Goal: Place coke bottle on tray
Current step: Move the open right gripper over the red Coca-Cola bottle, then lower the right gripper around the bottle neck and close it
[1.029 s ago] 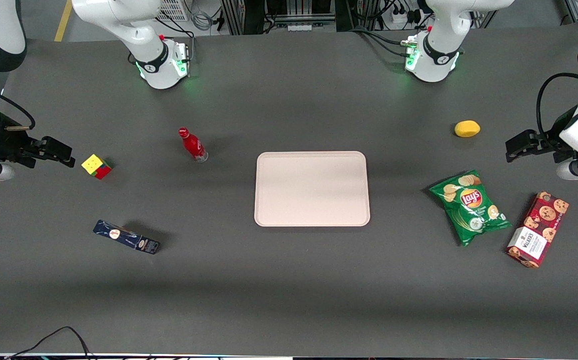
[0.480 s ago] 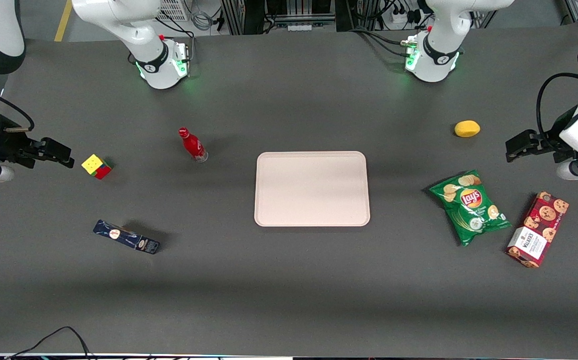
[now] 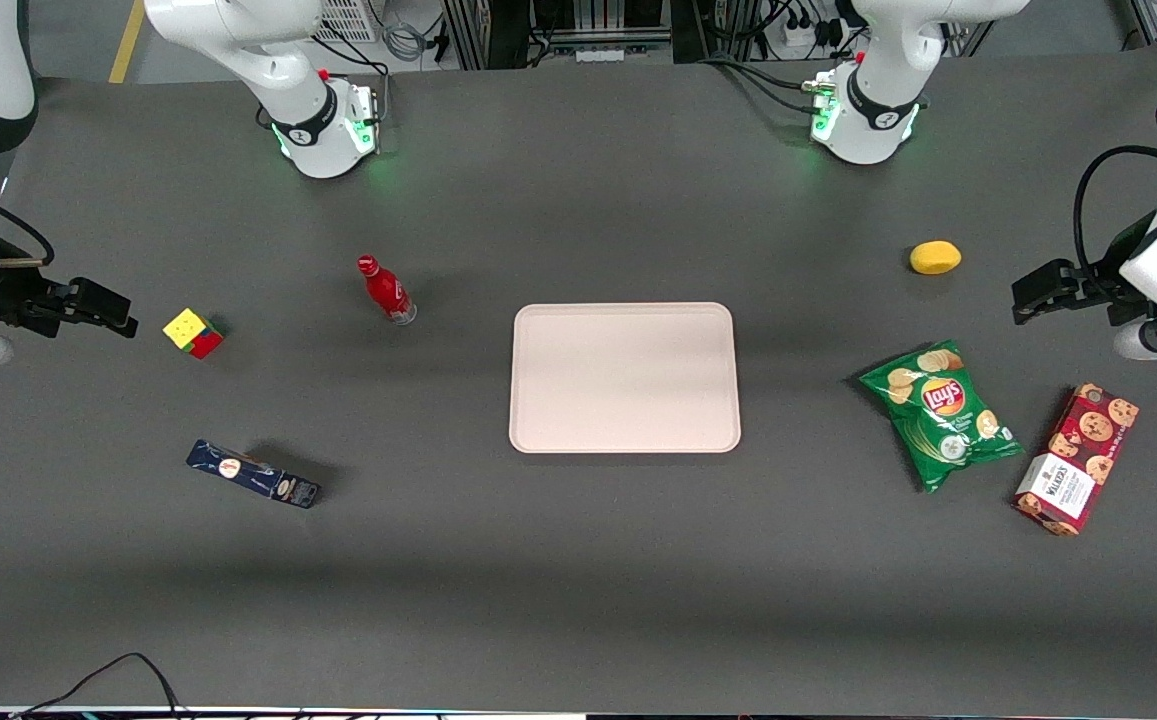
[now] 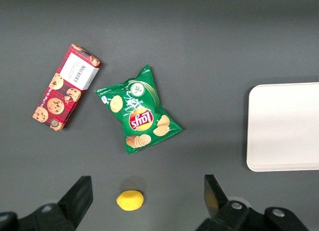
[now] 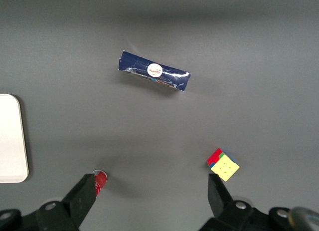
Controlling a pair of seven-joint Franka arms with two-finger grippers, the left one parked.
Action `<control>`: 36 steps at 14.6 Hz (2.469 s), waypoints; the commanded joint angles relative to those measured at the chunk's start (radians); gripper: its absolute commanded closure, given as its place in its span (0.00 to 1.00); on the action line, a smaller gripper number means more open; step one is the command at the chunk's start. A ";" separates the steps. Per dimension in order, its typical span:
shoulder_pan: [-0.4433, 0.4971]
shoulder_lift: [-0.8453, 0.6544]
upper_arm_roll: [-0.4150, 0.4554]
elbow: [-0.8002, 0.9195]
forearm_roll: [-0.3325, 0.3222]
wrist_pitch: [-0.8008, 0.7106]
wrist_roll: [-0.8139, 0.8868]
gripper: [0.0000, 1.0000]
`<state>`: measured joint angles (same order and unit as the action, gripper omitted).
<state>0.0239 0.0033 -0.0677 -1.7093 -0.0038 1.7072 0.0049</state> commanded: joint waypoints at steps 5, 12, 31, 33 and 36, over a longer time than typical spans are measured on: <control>0.069 0.001 0.006 0.033 0.002 -0.051 -0.016 0.00; 0.304 0.000 -0.052 0.028 0.050 -0.084 0.001 0.00; 0.461 -0.117 -0.018 -0.447 0.053 0.251 0.156 0.00; 0.461 -0.155 -0.003 -0.563 0.053 0.345 0.159 0.00; 0.459 -0.180 0.008 -0.653 0.053 0.379 0.156 0.00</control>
<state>0.4778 -0.1046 -0.0673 -2.2448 0.0372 2.0358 0.1546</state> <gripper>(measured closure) 0.000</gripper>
